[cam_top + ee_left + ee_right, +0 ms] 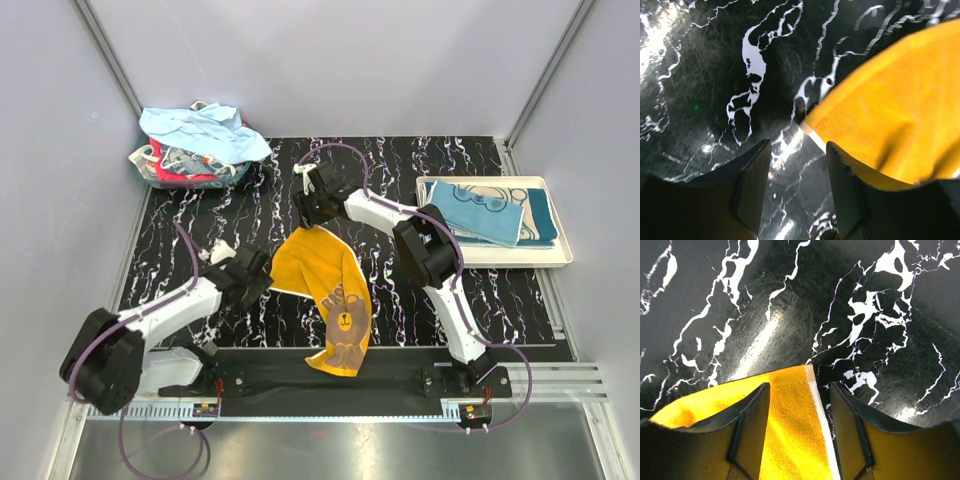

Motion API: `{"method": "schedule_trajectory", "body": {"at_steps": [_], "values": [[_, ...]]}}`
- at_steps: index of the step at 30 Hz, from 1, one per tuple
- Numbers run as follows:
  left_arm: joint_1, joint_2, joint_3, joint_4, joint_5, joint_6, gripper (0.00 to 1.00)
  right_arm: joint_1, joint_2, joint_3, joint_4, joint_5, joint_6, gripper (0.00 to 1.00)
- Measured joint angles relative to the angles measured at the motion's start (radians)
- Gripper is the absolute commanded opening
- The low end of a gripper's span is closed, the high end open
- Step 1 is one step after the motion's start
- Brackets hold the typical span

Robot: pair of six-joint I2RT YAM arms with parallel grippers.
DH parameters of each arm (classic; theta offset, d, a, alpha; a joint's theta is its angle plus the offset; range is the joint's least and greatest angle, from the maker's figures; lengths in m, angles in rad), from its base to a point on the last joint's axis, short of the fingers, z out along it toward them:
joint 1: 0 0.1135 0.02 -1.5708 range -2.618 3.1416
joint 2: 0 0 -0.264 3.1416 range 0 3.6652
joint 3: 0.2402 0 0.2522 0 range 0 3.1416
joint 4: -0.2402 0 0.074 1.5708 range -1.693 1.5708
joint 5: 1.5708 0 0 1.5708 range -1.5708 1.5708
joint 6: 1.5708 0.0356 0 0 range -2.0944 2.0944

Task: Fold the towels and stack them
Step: Move the towel to the center of the board, then flatten out the crumpled towel

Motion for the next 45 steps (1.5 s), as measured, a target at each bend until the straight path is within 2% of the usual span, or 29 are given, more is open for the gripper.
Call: {"method": "schedule_trajectory", "body": {"at_steps": [11, 14, 16, 21, 22, 23, 25, 30, 37, 45], "values": [[0.02, 0.136, 0.013, 0.158, 0.019, -0.014, 0.51, 0.015, 0.003, 0.004, -0.016, 0.089, -0.046, 0.57], [0.022, 0.16, 0.022, 0.185, 0.021, -0.015, 0.47, 0.015, 0.005, 0.006, -0.016, 0.091, -0.051, 0.55], [0.023, 0.17, 0.024, 0.196, 0.022, -0.02, 0.41, 0.016, 0.005, 0.006, -0.016, 0.09, -0.053, 0.53], [0.024, 0.185, 0.02, 0.208, 0.032, -0.029, 0.17, 0.016, 0.01, 0.01, -0.015, 0.089, -0.057, 0.35], [0.024, 0.186, 0.02, 0.209, 0.032, -0.031, 0.08, 0.016, 0.015, 0.017, -0.015, 0.089, -0.056, 0.32], [0.024, 0.188, 0.02, 0.21, 0.034, -0.031, 0.04, 0.016, 0.018, 0.022, -0.015, 0.089, -0.057, 0.27], [0.027, 0.193, 0.025, 0.214, 0.033, -0.019, 0.0, 0.016, 0.02, 0.024, -0.015, 0.09, -0.057, 0.19], [0.061, 0.238, 0.087, 0.173, 0.032, 0.044, 0.0, 0.018, 0.02, 0.024, -0.015, 0.142, -0.049, 0.08], [0.127, 0.38, 0.319, 0.115, 0.016, 0.208, 0.0, -0.006, 0.005, 0.006, -0.024, 0.279, 0.023, 0.0], [0.174, 0.555, 0.695, 0.133, 0.034, 0.446, 0.0, -0.161, -0.121, -0.149, -0.045, 0.33, 0.127, 0.0]]}}
